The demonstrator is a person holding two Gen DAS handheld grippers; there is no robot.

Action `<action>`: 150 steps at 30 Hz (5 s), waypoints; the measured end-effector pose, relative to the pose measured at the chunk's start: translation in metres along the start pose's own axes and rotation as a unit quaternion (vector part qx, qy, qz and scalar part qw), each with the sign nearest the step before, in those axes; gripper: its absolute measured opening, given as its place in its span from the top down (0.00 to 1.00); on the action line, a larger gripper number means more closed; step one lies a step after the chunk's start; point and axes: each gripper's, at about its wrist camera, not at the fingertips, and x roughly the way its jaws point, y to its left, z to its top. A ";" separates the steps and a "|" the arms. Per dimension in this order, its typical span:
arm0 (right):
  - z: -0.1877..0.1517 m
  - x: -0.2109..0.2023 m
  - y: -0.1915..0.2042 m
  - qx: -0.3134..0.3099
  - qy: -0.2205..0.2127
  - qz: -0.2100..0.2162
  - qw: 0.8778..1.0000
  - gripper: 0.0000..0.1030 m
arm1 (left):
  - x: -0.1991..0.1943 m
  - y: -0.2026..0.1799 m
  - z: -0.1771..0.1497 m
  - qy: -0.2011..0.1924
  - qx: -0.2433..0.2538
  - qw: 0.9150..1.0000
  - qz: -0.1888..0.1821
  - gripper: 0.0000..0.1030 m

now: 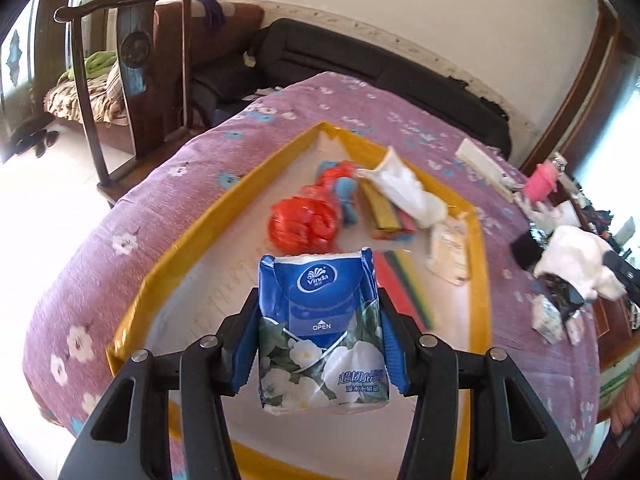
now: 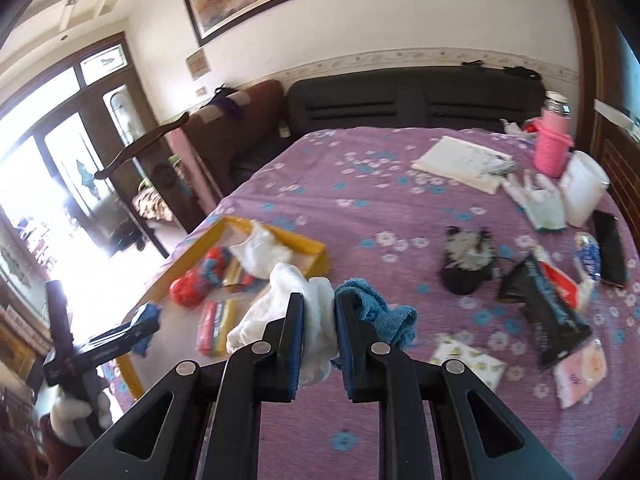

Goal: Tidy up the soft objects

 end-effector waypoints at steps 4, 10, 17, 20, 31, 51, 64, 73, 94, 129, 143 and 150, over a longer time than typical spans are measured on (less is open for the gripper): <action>0.002 0.015 0.012 -0.004 0.013 0.008 1.000 0.83 | 0.011 0.005 0.010 0.006 0.004 1.000 0.019 0.48; -0.002 0.034 0.025 -0.019 0.035 -0.005 0.999 0.83 | 0.006 0.010 0.012 -0.008 -0.002 1.000 0.008 0.46; -0.025 0.054 -0.003 0.001 0.065 -0.061 0.996 0.48 | -0.010 0.013 0.004 -0.022 -0.014 1.000 -0.008 0.41; -0.024 0.046 -0.015 0.010 0.044 -0.077 0.996 0.38 | -0.016 0.012 -0.002 -0.027 -0.019 0.999 -0.014 0.38; -0.051 0.107 0.029 -0.108 0.127 -0.050 0.985 0.37 | -0.033 0.009 -0.020 -0.025 -0.028 0.999 -0.022 0.29; -0.007 0.072 0.061 -0.075 0.045 -0.014 0.996 0.85 | -0.038 0.026 -0.024 -0.039 -0.059 0.997 -0.025 0.23; -0.052 0.140 0.012 -0.093 0.147 -0.081 0.981 0.60 | -0.032 0.021 -0.029 -0.030 -0.049 0.998 -0.037 0.22; -0.032 0.089 -0.004 -0.022 0.072 -0.050 0.996 0.86 | -0.032 0.025 -0.029 -0.031 -0.057 0.998 -0.027 0.22; 0.000 0.088 0.040 -0.018 0.038 -0.022 0.999 0.37 | -0.039 0.024 -0.028 -0.035 -0.054 0.997 -0.031 0.22; -0.054 0.038 -0.175 0.124 0.075 -0.007 0.989 0.22 | 0.069 -0.277 -0.084 0.056 0.339 0.936 -0.077 0.20; -0.064 0.058 -0.170 0.104 0.126 0.042 0.986 0.21 | 0.080 -0.258 -0.071 0.081 0.271 0.954 -0.095 0.58; -0.063 0.067 -0.131 -0.004 0.134 -0.020 0.991 0.20 | 0.056 -0.240 -0.068 0.068 0.241 0.962 -0.110 0.58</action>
